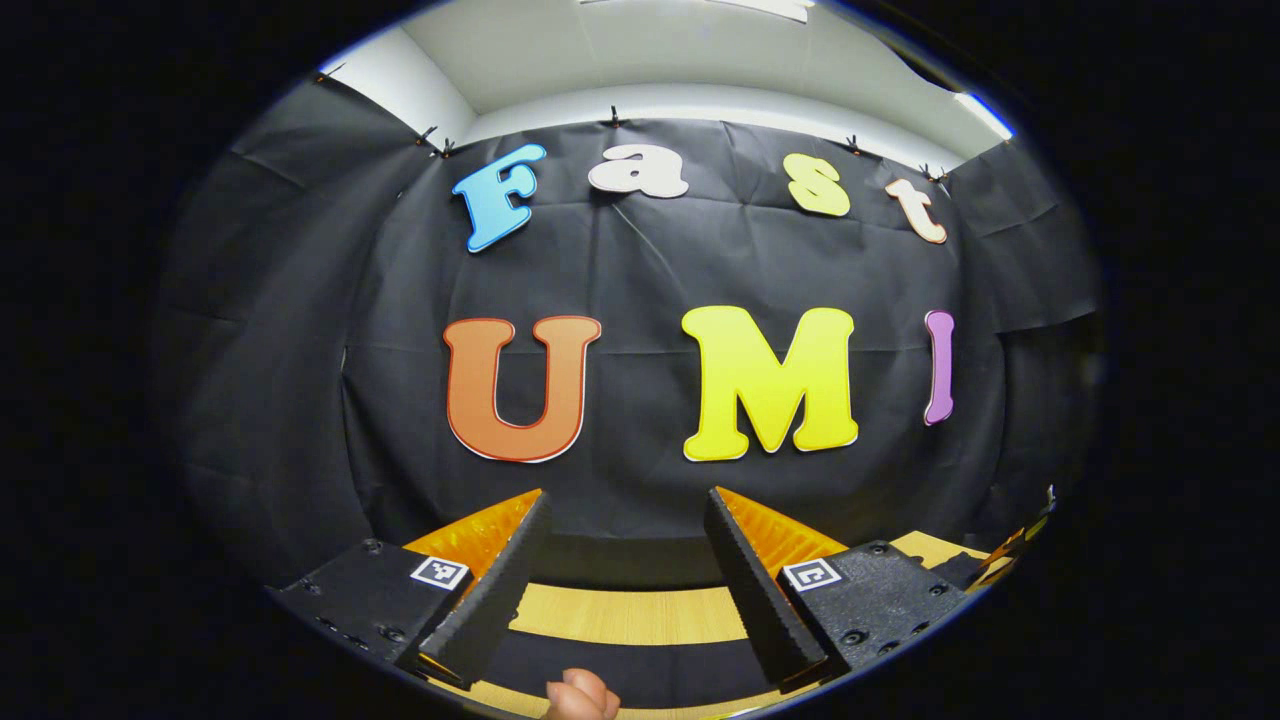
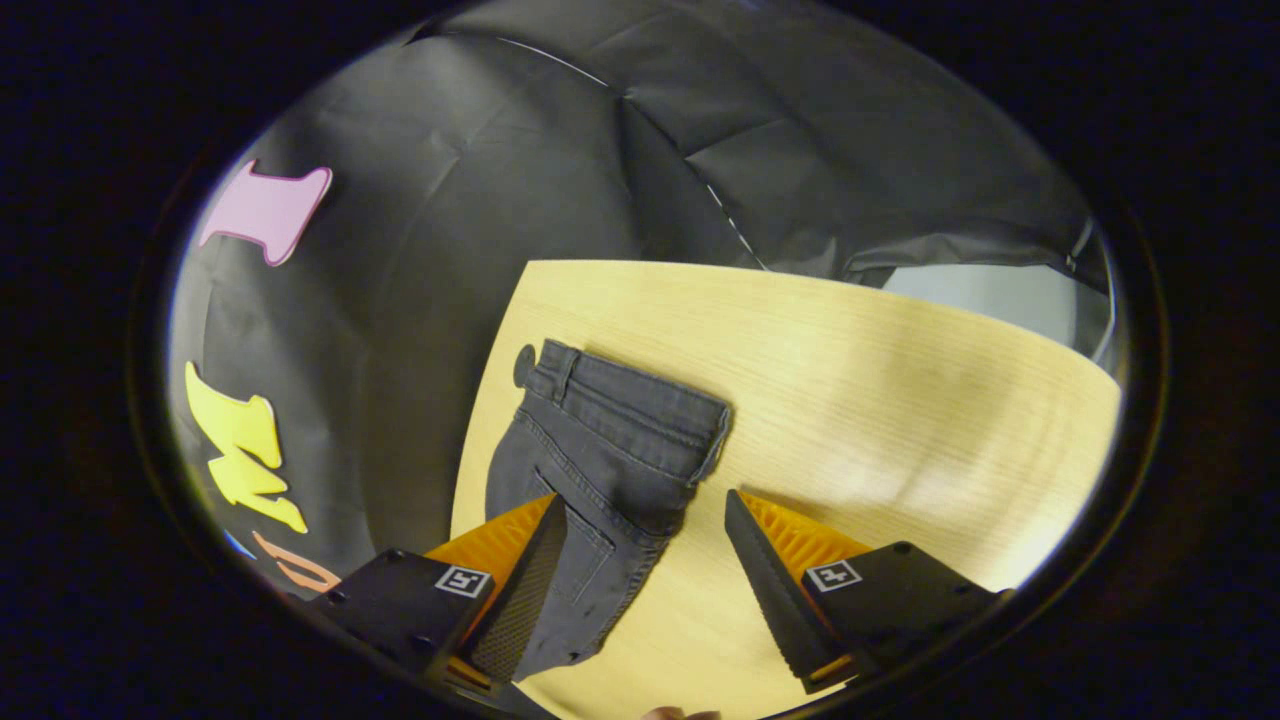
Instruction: Grasp the waist and the cuffs of the jeans and fold them to make the two legs overlap; first hold the waist and fold one-third of the jeans toward the cuffs, then hold the cuffs and fold the remaining one-third in the same direction to finish folding.
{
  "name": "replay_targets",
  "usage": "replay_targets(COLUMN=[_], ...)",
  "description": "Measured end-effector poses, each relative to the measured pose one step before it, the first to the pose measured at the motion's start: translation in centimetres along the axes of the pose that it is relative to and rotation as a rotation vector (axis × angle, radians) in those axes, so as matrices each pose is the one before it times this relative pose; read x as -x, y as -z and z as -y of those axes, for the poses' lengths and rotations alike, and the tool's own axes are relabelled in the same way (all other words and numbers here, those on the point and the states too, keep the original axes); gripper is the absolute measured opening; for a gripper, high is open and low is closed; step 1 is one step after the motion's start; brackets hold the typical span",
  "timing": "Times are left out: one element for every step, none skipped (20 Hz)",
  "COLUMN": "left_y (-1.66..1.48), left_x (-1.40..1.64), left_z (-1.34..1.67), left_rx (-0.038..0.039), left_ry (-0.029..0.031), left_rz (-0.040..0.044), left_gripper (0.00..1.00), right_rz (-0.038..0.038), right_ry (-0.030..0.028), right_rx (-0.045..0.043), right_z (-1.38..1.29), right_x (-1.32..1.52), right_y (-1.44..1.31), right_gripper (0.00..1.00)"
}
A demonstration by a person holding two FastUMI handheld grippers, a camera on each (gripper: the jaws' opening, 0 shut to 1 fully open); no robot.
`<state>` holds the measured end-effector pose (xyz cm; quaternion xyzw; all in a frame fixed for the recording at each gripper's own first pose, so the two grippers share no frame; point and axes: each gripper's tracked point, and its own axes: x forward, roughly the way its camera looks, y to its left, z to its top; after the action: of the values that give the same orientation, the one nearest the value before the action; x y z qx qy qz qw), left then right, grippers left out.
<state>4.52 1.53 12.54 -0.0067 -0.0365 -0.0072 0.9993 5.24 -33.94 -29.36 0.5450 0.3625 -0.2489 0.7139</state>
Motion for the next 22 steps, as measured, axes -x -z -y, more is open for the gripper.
replay_targets(left_y=[-0.342,-0.264,-0.375,-0.206,0.058,0.073,0.056,-0.034,-0.243,-0.341,-0.242,-0.181,-0.149,-0.075,0.088,-0.07,0.038,-0.053,-0.038,-0.085,0.19,-0.033], left_x=[0.062,0.141,0.056,0.071,0.135,0.142,-0.024,0.129,0.123,0.127,0.006,0.047,0.094,0.051,-0.037,0.145,0.127,0.129,0.022,0.237,-0.023,0.114], left_z=[-0.093,-0.084,-0.108,-0.089,-0.141,-0.216,-0.172,-0.159,-0.025,0.035,0.118,-0.045,0.041,0.1,0.044,0.11,0.13,0.199,0.117,0.087,-0.018,-0.084], left_rx=[0.00409,0.00602,0.00499,0.00229,-0.00125,-0.00318,-0.00568,-0.00986,-0.00807,-0.00519,-0.00182,-0.00256,-0.00316,-0.00266,-0.00219,-0.00204,0.0005,0.00242,0.00194,-0.00054,-0.00126,-0.00089], left_ry=[-0.00392,-0.00041,0.00201,0.00013,-0.00386,-0.00572,-0.0043,-0.00298,-0.00065,0.00133,0.00055,0.00038,-0.00111,-0.00159,-0.00002,-0.00089,-0.00106,0.00151,0.00278,0.00043,-0.00109,-0.00044], left_rz=[0.00556,0.00534,0.00565,0.00225,-0.00199,-0.00709,-0.00799,-0.00518,-0.00191,0.00116,0.00112,0.00201,0.00053,0.00093,-0.00171,-0.00136,-0.00091,0.00061,0.00067,-0.00049,-0.00118,-0.00048], left_gripper=[0.98,0.98,0.98,0.98,0.98,0.98,0.98,0.98,0.98,0.98,0.98,0.98,0.98,0.98,0.98,0.98,0.98,0.98,0.98,0.98,0.98,0.98], right_rz=[-0.00384,0.00711,0.00607,0.00628,0.00933,0.00925,0.00593,0.0069,0.00429,0.00433,0.00188,0.00108,-0.00389,0.00315,-0.00513,0.01942,-0.00117,0.01424,0.00126,0.0092,0.00228,0.00548], right_ry=[0.00221,-0.01135,-0.00321,-0.00958,-0.00526,-0.01336,-0.0109,-0.01058,-0.00547,0.00437,0.00377,-0.01256,-0.00373,-0.0026,-0.00503,-0.00682,-0.0004,0.00208,0.00336,0.00152,-0.00205,-0.00598], right_rx=[-0.00896,-0.01376,-0.00989,-0.00986,-0.01948,-0.02275,-0.02668,-0.03084,-0.02865,-0.01912,-0.01589,-0.02302,-0.00823,-0.00034,0.00518,0.00698,0.02022,0.0275,0.02868,0.01759,0.00689,0.0063], right_z=[-0.091,-0.423,-0.201,-0.293,-0.215,-0.233,0.0,0.084,0.079,0.472,0.396,0.006,0.143,0.65,-0.196,0.152,-0.235,0.135,0.023,-0.08,-0.129,-0.191], right_x=[-0.178,-0.274,-0.285,-0.54,-0.146,-0.296,-0.158,-0.26,-0.197,-0.294,-0.049,-0.07,0.09,0.304,-0.284,-0.353,0.112,-0.175,0.087,0.006,0.137,0.032], right_y=[0.242,-0.09,-0.101,-0.071,-0.044,-0.169,0.059,-0.168,-0.075,-0.036,-0.058,-0.098,-0.249,-0.552,0.581,-0.175,0.303,-0.141,0.131,-0.144,0.018,-0.129], right_gripper=[0.92,0.98,0.92,0.92,0.92,0.96,0.94,0.93,0.82,0.77,0.63,0.5,0.38,0.38,0.28,0.28,0.17,0.1,0.13,0.14,0.14,0.14])
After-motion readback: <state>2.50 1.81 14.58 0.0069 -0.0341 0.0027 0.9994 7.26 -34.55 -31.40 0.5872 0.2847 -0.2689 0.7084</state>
